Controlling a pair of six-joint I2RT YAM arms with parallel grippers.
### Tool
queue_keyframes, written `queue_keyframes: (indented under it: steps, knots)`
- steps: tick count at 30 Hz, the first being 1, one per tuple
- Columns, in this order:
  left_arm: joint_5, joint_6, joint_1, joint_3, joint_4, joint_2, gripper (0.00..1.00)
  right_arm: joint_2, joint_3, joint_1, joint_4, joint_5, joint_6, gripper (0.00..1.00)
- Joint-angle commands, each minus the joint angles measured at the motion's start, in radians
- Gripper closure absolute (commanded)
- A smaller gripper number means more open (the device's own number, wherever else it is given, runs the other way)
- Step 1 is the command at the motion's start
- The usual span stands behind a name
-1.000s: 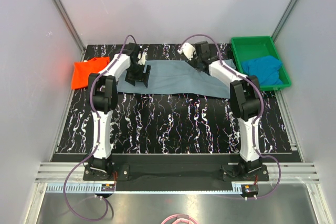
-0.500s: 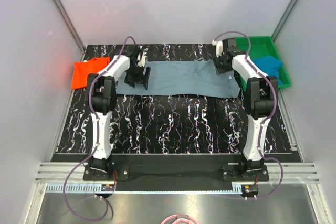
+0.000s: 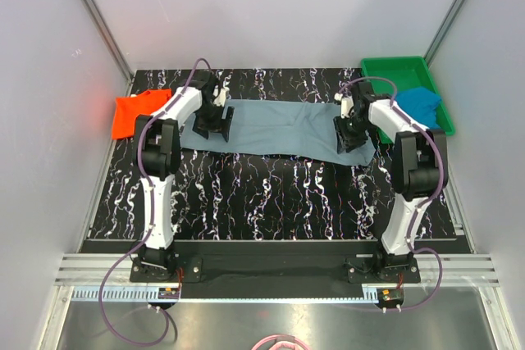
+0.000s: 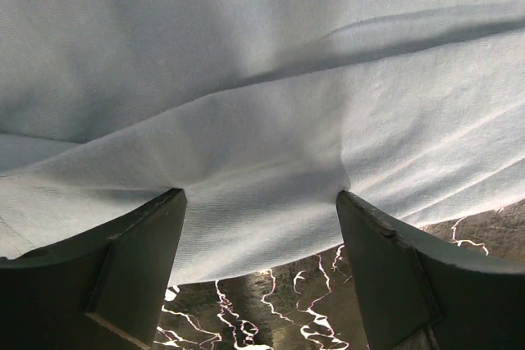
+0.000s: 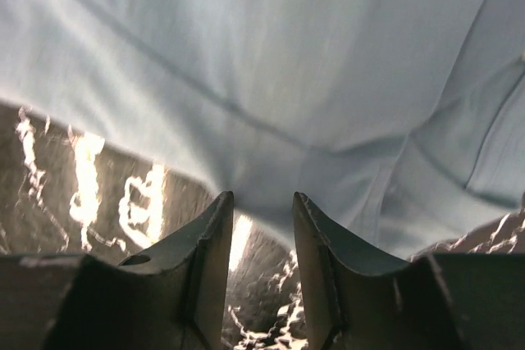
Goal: Fold and stack the t-shirts
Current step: Fold the tshirt
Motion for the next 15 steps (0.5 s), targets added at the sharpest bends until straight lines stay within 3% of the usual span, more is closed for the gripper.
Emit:
queue_keyframes:
  steps: [1,15]
  knots:
    - [-0.025,0.032,0.006,-0.011,-0.030,-0.056,0.18,-0.099,-0.053,0.005,-0.039,-0.040,0.010,0.58]
    - [-0.050,0.058,0.035,-0.112,-0.044,-0.157,0.18,-0.227,-0.187,0.003,-0.042,0.018,-0.008,0.58]
